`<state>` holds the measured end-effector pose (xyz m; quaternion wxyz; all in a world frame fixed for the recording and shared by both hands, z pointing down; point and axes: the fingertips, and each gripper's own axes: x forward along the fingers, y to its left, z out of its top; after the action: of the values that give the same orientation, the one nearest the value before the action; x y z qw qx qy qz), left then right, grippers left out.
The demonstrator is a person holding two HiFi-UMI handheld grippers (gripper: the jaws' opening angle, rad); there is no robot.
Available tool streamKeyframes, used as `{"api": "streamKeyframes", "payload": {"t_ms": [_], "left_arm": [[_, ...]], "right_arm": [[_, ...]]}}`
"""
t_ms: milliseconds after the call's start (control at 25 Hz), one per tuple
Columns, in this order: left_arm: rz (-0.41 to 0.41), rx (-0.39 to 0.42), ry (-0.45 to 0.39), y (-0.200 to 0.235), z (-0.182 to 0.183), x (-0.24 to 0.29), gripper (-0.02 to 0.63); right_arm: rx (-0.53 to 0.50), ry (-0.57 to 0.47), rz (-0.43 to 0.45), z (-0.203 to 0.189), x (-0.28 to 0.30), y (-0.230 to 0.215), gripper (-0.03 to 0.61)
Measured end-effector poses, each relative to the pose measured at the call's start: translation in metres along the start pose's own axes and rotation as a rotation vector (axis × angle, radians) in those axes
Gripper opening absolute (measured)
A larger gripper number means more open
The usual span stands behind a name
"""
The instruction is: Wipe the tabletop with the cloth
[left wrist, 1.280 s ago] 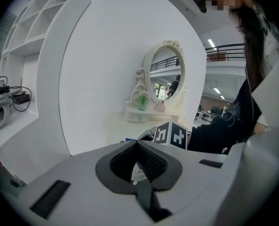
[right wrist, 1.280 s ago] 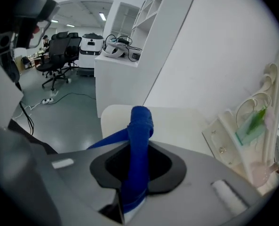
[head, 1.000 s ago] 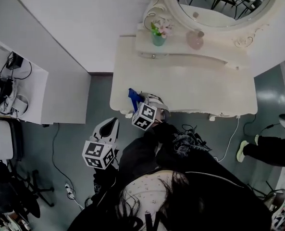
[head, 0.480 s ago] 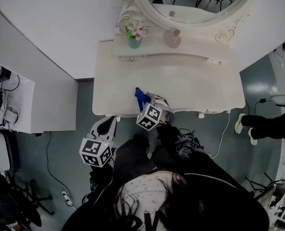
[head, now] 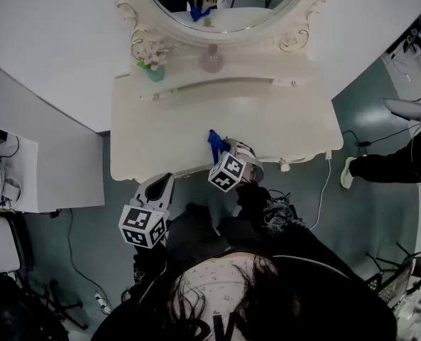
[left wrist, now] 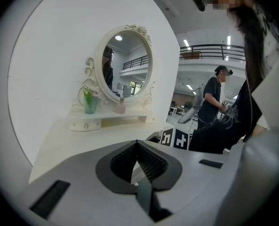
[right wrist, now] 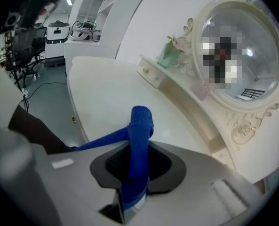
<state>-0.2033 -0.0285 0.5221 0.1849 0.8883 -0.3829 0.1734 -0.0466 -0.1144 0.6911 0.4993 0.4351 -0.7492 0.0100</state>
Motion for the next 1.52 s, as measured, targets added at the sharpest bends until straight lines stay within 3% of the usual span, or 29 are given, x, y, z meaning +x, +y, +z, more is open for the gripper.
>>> {"api": "streamKeyframes", "payload": {"t_ms": [800,1280,1520], "left_arm": [[-0.088,0.057,0.007,-0.181,0.009,0.106,0.000],[-0.093,0.082,0.023,-0.213,0.011,0.127,0.000],[-0.066,0.081,0.029,-0.210,0.007,0.124,0.000]], "right_arm": [[0.150,0.086,-0.135,-0.230,-0.065,-0.157,0.074],[0.236,0.194,-0.246,-0.344,-0.089,-0.238,0.074],[0.340,0.227,-0.282,-0.381,-0.097,-0.267,0.074]]}}
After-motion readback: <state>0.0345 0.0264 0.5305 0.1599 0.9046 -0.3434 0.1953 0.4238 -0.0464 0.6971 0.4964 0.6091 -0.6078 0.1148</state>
